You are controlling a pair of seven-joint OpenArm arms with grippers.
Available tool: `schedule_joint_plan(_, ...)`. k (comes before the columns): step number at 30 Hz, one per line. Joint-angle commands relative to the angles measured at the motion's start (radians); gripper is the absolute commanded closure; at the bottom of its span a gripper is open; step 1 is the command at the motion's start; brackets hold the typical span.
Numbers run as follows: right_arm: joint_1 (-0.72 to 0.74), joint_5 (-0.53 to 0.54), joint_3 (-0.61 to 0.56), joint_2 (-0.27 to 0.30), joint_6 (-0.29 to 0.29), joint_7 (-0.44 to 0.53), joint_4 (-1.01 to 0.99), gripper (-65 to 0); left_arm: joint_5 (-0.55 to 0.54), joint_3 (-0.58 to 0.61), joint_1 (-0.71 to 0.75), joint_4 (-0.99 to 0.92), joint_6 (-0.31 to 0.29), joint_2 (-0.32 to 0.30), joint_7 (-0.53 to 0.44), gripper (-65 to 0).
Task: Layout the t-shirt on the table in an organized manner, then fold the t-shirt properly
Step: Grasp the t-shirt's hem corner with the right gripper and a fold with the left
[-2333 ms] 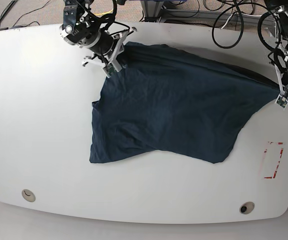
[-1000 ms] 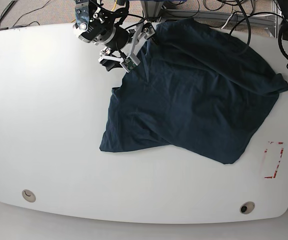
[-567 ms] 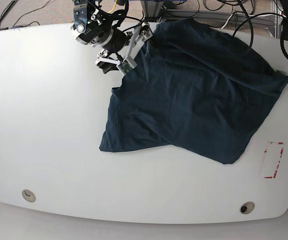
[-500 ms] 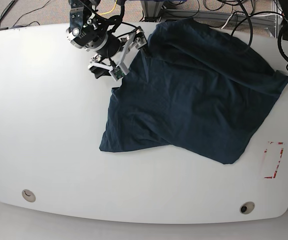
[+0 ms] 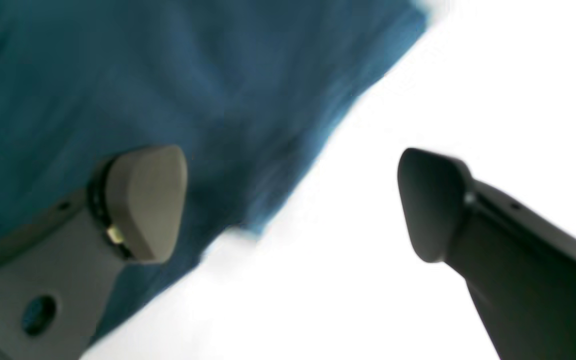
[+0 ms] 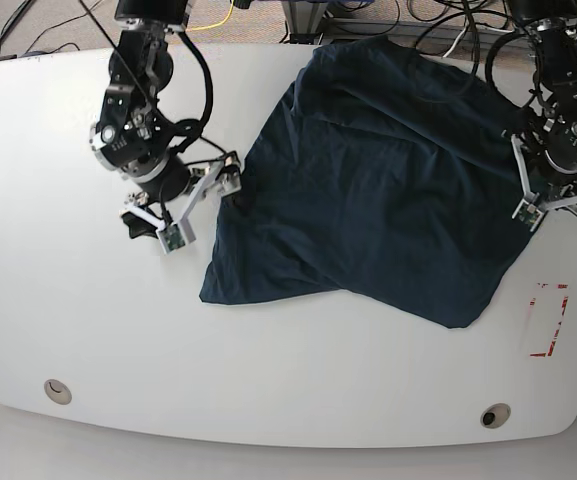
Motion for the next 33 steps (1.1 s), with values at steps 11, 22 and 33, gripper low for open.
schedule_joint_plan(11, 0.326, 0.015, 0.049, 0.058, 0.008, 0.088, -0.358, -65.0, 0.009, 0.041, -0.008, 0.019, 0.007, 0.136, -0.011, -38.5)
schedule_joint_plan(22, 0.487, 0.020, 0.055, 0.132, 0.008, 0.274, -0.742, -65.0, 0.009, 0.087, -0.001, 0.019, 0.007, 0.160, -0.011, -38.5)
schedule_joint_plan(33, 0.550, 0.018, 0.050, 0.147, 0.008, 0.435, -0.971, -65.0, 0.009, 0.107, 0.001, 0.019, 0.007, 0.162, -0.011, -38.5)
